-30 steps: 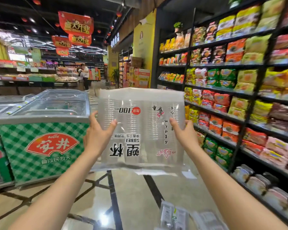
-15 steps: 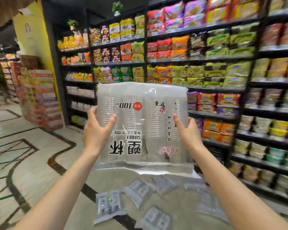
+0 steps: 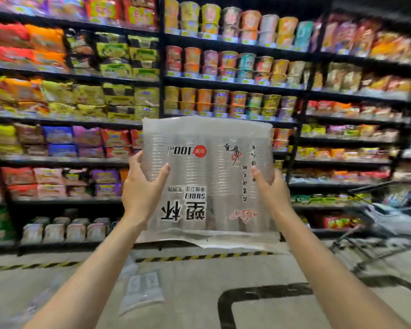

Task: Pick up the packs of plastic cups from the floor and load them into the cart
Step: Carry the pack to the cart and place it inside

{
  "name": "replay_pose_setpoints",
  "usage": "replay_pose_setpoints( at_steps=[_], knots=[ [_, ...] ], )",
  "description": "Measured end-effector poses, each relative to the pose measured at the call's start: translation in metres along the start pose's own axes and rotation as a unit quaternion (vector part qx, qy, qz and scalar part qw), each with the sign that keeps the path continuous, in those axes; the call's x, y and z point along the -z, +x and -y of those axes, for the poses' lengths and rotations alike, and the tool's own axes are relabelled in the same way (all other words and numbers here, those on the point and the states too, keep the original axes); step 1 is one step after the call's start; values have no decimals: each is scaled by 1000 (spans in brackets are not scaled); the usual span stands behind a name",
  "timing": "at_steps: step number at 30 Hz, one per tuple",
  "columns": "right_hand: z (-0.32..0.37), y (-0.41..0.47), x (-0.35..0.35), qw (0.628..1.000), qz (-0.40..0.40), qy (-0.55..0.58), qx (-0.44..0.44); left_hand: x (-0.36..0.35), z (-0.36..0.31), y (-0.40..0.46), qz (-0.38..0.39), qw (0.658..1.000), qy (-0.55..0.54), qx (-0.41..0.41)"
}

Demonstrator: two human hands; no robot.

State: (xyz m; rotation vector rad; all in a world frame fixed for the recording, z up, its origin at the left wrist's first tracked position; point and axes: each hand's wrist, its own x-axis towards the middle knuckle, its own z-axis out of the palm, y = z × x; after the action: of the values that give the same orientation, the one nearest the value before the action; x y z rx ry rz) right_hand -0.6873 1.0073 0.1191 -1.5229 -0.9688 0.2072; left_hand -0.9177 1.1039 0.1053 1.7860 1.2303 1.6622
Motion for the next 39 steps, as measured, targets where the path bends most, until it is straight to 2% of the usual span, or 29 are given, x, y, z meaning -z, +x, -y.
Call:
replay_pose_setpoints(
  at_steps=[7, 16, 24, 34, 39],
  knots=[
    [-86, 94, 116, 995, -97, -19, -34, -193, -43, 3, 99, 993, -60, -21],
    [-205, 243, 192, 979, -189, -32, -70, -436, -49, 44, 175, 975, -120, -58],
    [-289, 388, 281, 953, -281, -64, -95, -672, -86, 84, 281, 939, -174, -91],
    [-432, 567, 413, 927, -351, -71, -108, -966, -139, 86, 336, 909, -233, -75],
    [-493, 676, 486, 917, -377, -72, -107, -1110, -181, 93, 342, 908, -232, -72]
  ],
)
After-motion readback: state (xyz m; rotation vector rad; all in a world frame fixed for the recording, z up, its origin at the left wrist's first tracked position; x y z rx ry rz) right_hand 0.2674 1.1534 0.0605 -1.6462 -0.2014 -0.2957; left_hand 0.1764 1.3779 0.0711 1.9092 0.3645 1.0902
